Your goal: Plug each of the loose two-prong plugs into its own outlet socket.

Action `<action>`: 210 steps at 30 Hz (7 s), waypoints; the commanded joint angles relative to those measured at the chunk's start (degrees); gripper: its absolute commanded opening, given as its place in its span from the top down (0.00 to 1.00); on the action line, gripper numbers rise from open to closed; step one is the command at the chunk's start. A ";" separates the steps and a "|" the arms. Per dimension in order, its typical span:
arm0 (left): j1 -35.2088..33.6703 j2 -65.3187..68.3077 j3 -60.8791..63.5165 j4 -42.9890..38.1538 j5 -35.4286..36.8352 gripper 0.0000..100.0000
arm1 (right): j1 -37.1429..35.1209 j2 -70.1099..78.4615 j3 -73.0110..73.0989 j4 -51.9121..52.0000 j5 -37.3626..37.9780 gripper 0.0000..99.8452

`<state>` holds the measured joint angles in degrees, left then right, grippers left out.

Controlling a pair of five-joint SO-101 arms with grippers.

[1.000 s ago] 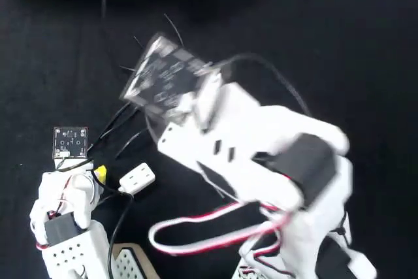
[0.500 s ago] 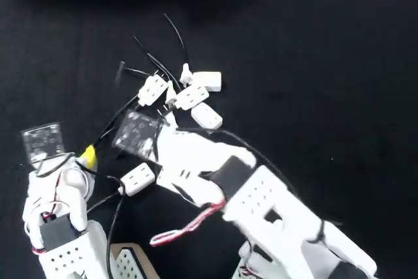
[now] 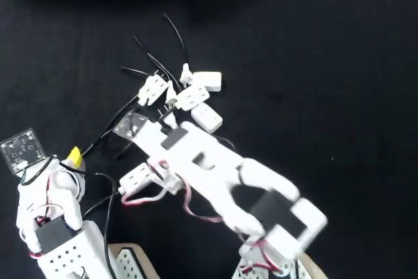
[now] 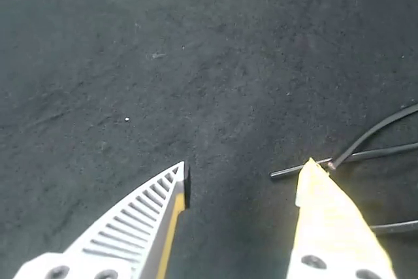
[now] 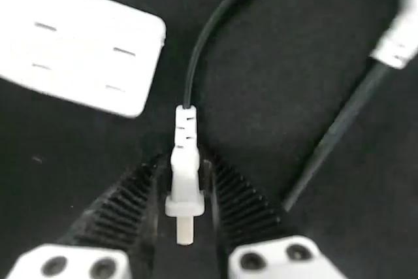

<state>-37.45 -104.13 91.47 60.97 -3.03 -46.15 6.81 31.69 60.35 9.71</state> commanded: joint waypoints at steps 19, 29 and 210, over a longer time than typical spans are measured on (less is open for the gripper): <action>-0.13 -0.35 -0.04 -1.05 0.44 0.73 | -0.35 5.05 -13.76 17.05 13.89 0.99; 1.10 -0.35 2.33 -5.45 0.53 0.73 | -0.26 -46.29 5.32 10.02 11.16 0.99; -9.01 -0.26 0.48 7.47 -9.93 0.73 | -5.71 -35.47 40.75 -45.01 -26.73 0.99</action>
<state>-46.86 -104.22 92.44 68.79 -12.62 -51.69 -29.67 72.31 14.11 -17.89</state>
